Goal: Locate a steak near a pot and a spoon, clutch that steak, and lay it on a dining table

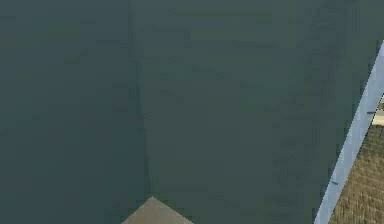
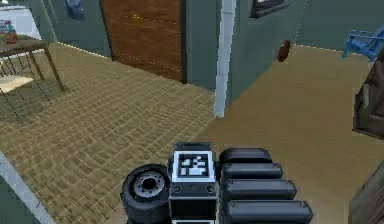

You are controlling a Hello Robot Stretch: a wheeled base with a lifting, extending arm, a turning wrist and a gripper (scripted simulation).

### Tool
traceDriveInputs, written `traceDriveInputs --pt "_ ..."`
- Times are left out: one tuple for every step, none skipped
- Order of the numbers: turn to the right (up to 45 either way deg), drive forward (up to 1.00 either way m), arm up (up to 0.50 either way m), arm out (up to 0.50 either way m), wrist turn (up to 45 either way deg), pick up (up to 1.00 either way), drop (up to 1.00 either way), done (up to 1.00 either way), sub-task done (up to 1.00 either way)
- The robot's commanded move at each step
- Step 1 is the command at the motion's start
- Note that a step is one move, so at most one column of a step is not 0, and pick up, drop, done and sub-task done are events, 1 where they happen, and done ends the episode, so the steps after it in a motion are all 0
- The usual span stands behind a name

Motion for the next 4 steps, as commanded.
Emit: traceDriveInputs --pt "-12.0 0.0 0.0 0.0 0.0 0.0 0.0 0.0 0.0" --pt "45.0 0.0 0.0 0.0 0.0 0.0 0.0 0.0 0.0" --pt "45.0 0.0 0.0 0.0 0.0 0.0 0.0 0.0 0.0" --pt "45.0 0.0 0.0 0.0 0.0 0.0 0.0 0.0 0.0"
